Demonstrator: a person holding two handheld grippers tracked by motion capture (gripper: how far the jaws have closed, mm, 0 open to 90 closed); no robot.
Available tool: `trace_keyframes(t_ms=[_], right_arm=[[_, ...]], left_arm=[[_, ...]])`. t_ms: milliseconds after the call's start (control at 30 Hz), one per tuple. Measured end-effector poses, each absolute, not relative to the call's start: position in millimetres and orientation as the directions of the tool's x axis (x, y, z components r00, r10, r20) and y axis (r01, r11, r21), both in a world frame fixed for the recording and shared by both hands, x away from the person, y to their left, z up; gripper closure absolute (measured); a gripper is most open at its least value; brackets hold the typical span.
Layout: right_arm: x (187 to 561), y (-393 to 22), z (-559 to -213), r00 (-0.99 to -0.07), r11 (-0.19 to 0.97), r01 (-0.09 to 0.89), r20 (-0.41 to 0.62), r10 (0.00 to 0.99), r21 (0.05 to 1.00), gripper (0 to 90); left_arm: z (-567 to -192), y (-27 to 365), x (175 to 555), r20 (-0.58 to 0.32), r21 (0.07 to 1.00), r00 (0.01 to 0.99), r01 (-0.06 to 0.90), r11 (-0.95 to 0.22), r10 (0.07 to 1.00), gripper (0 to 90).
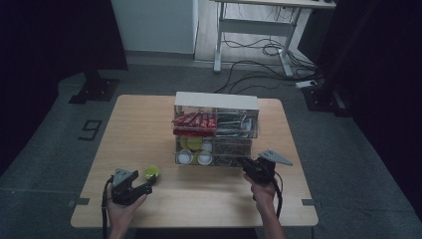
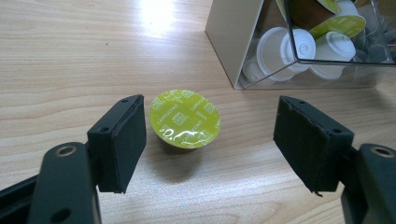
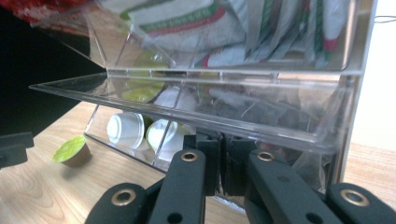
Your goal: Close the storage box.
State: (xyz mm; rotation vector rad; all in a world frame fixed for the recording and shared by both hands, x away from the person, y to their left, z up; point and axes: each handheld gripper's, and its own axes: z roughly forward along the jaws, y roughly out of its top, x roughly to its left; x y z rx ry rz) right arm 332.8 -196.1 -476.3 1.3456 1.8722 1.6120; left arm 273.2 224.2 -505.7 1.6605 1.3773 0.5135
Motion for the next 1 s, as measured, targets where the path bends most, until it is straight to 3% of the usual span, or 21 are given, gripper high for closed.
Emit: trace_keyframes(t_ms=[1000], right_arm=[[329, -180, -495, -0.520, -0.024, 0.497, 0.320, 0.792, 0.868, 89.2]], left_arm=[[-510, 225, 274, -0.230, 0.805, 0.302, 0.593, 0.006, 0.925, 27.2]])
